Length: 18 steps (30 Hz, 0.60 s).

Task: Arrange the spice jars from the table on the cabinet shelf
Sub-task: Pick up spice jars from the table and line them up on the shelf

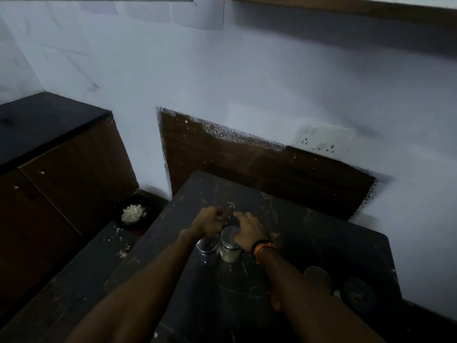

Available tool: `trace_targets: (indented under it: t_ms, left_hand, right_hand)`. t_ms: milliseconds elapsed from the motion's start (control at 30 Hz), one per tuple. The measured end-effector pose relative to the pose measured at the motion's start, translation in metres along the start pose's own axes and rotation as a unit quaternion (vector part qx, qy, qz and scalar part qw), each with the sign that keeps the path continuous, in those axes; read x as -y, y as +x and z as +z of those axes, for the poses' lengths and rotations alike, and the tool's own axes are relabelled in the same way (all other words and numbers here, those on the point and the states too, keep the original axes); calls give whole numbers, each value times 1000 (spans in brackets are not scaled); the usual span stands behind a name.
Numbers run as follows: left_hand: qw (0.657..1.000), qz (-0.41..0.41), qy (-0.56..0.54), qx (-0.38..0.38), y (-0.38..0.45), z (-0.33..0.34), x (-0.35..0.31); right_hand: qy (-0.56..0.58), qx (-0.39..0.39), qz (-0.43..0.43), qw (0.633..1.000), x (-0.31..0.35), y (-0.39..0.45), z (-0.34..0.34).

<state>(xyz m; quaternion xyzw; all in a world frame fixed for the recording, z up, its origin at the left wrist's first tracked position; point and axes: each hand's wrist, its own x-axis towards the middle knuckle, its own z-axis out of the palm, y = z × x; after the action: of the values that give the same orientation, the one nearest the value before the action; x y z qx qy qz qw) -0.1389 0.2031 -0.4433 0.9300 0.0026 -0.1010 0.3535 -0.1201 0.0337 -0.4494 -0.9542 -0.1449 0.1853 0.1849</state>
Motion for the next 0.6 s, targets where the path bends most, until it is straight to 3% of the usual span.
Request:
trace_targets:
  t_ms: [133, 267, 600]
  left_hand:
    - [999, -38, -20, 15, -4, 24, 21]
    - [998, -52, -10, -21, -7, 35, 30]
    - [995, -57, -70, -40, 0, 41, 42]
  right_hand:
    - [-21, 27, 16, 999, -6, 3, 23]
    - [-55, 43, 27, 997, -10, 8, 33]
    - [-20, 75, 47, 996, -10, 19, 66]
